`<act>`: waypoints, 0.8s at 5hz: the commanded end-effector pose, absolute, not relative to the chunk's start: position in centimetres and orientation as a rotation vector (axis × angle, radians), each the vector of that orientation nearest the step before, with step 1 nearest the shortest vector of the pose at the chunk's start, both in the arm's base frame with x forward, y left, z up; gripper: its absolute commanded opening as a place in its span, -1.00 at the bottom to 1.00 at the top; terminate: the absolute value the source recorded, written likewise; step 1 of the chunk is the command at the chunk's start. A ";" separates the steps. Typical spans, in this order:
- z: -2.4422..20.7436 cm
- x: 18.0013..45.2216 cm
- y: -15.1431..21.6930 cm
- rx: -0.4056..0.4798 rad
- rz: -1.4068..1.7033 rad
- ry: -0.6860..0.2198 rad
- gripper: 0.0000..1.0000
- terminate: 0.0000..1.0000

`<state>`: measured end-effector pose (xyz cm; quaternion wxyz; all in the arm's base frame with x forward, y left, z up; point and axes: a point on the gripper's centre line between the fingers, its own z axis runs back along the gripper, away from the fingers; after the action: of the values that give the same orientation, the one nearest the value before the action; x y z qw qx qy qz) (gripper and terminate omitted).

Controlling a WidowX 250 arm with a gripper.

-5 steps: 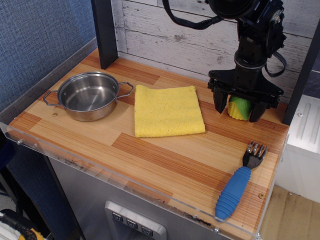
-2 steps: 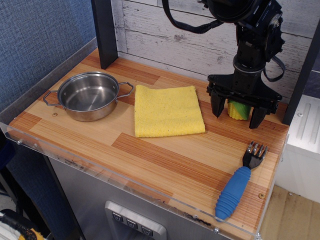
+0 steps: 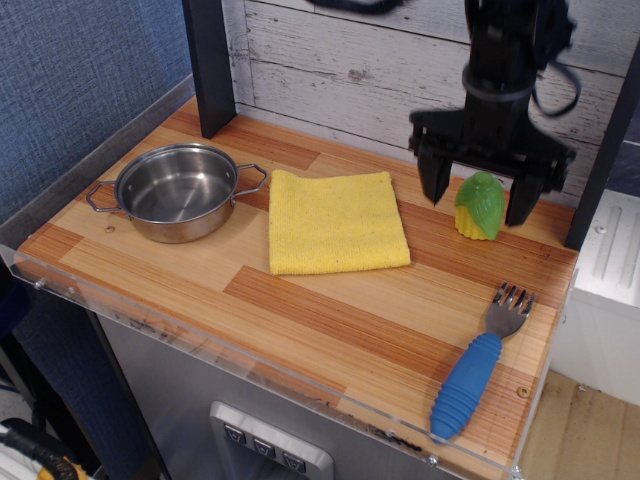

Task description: Place the vegetable on the far edge of the table

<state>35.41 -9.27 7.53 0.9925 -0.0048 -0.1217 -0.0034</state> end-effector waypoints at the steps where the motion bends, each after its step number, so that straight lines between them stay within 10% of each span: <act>1: 14.3 30.7 -8.7 -0.041 -0.023 -0.344 1.00 -1.00; 4: 16.4 27.2 -6.9 0.001 0.013 -0.365 1.00 -1.00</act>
<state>27.52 -6.90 15.46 0.9866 0.0045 -0.1631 0.0051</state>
